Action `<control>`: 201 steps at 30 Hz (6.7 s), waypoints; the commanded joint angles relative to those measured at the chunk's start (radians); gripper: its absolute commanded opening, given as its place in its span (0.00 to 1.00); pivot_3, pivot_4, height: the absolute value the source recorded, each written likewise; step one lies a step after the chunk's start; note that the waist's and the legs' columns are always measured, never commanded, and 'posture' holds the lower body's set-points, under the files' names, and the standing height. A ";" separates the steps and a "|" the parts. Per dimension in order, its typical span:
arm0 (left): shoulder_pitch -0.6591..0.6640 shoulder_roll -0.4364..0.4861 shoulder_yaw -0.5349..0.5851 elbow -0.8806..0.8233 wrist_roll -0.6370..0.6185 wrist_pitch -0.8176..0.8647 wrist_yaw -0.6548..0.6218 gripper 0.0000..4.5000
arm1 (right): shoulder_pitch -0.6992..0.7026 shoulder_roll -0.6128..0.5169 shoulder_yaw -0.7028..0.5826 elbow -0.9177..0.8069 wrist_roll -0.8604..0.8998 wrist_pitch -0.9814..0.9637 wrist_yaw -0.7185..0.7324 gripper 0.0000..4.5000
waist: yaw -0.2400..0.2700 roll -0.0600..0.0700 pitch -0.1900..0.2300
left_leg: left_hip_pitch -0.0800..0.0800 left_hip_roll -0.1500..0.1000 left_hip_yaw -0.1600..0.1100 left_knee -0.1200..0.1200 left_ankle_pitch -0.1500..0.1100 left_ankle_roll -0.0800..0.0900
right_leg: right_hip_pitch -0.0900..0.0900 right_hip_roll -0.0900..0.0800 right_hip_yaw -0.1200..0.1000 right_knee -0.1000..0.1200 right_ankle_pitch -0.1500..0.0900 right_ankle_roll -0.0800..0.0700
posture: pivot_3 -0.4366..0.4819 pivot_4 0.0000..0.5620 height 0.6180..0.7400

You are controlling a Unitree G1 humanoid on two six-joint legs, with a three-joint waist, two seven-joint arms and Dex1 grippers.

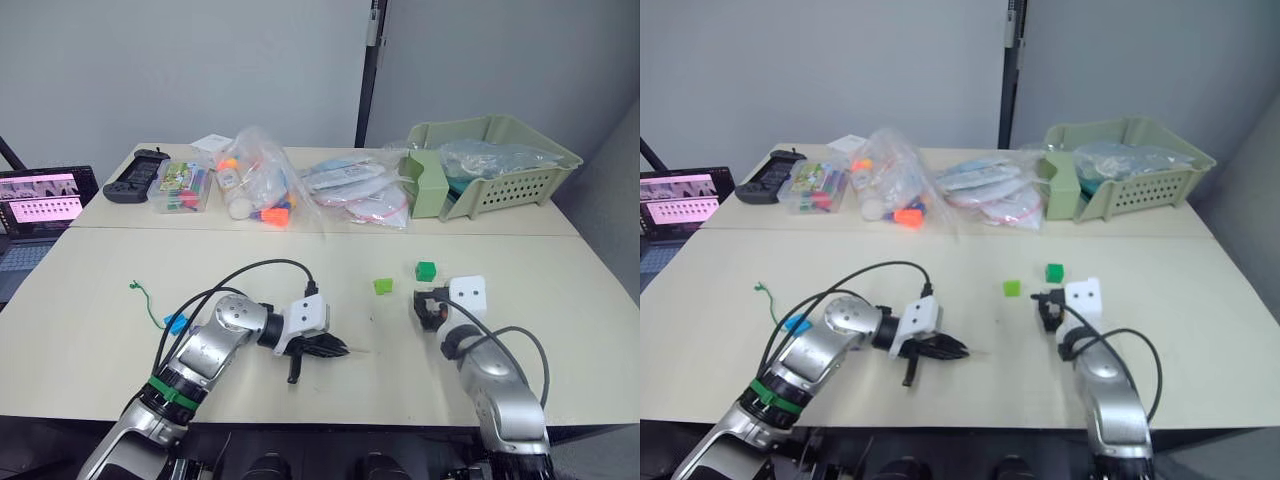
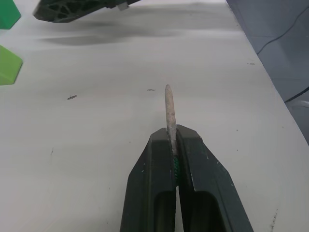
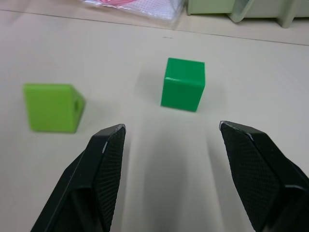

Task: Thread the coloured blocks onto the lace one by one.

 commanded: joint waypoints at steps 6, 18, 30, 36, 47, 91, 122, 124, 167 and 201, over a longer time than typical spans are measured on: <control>-0.001 0.002 0.012 -0.056 -0.013 0.010 0.010 0.00 | -0.207 -0.008 -0.035 0.332 -0.028 -0.181 -0.042 0.73 | -0.008 0.000 0.000 | 0.001 0.000 0.001 0.000 0.000 0.000 | 0.000 0.000 0.000 0.001 0.000 0.000 | 0.48 0.27 1.00; -0.003 0.004 0.013 -0.059 -0.012 0.019 0.016 0.00 | -0.226 0.021 -0.033 0.406 0.000 -0.312 -0.005 0.25 | -0.023 0.000 0.000 | 0.001 0.000 -0.003 -0.002 0.000 0.000 | 0.000 0.000 0.000 0.003 0.000 -0.001 | 0.48 0.27 1.00; 0.000 0.012 0.016 -0.053 -0.016 0.015 0.006 0.00 | 0.129 0.128 0.095 -0.237 -0.012 -0.073 -0.045 0.25 | -0.021 0.001 -0.001 | 0.000 0.000 -0.008 -0.004 0.000 0.000 | -0.001 0.000 -0.001 0.004 0.000 -0.001 | 0.48 0.27 1.00; 0.010 0.024 0.018 -0.053 -0.015 0.006 0.001 0.00 | 0.425 0.207 0.326 -0.598 -0.059 0.147 -0.142 0.25 | -0.024 0.001 -0.001 | -0.001 0.001 -0.008 -0.004 0.000 0.000 | -0.003 -0.001 -0.001 0.003 0.000 0.000 | 0.48 0.27 1.00; 0.021 0.039 0.022 -0.066 -0.019 0.008 -0.008 0.00 | 0.530 0.220 0.397 -0.674 -0.034 0.333 -0.159 0.25 | 0.005 0.002 -0.001 | -0.005 0.000 -0.010 -0.006 0.001 -0.001 | -0.006 0.000 -0.004 0.002 -0.003 -0.003 | 0.48 0.27 1.00; 0.020 0.040 0.018 -0.157 0.032 0.106 0.094 0.00 | -0.179 -0.602 0.333 0.164 0.137 -0.332 1.174 0.87 | 0.004 0.000 0.000 | 0.006 0.000 -0.001 -0.005 0.000 0.000 | 0.011 -0.001 -0.003 -0.008 -0.003 0.000 | 0.48 0.27 1.00; -0.010 0.044 -0.037 -0.197 0.057 0.199 0.124 0.00 | -0.194 -0.488 0.363 0.093 0.094 -0.237 1.081 0.26 | 0.003 0.000 0.000 | 0.007 0.000 -0.006 -0.005 0.000 0.000 | 0.010 0.000 -0.002 -0.007 -0.003 0.000 | 0.48 0.27 1.00; -0.013 0.038 -0.042 -0.194 0.060 0.200 0.129 0.00 | -0.195 -0.486 0.364 0.088 0.095 -0.231 1.080 0.26 | 0.003 0.000 0.000 | 0.007 0.000 -0.006 -0.005 0.000 0.000 | 0.010 0.000 -0.002 -0.007 -0.003 0.000 | 0.48 0.27 1.00; -0.025 -0.015 -0.025 -0.126 0.024 0.106 0.006 0.00 | -0.151 -0.452 0.371 0.036 0.089 -0.188 1.101 0.26 | 0.002 0.000 0.000 | 0.007 0.000 -0.007 -0.004 0.000 0.000 | 0.010 0.000 -0.003 -0.007 -0.003 0.000 | 0.48 0.27 1.00; 0.092 0.073 0.061 -0.167 -0.041 0.092 0.055 0.00 | -0.162 -0.493 0.397 0.097 0.058 -0.225 1.128 0.26 | 0.006 0.000 0.000 | 0.008 0.000 -0.007 -0.004 0.000 0.000 | 0.012 -0.001 -0.003 -0.007 -0.003 0.000 | 0.48 0.27 1.00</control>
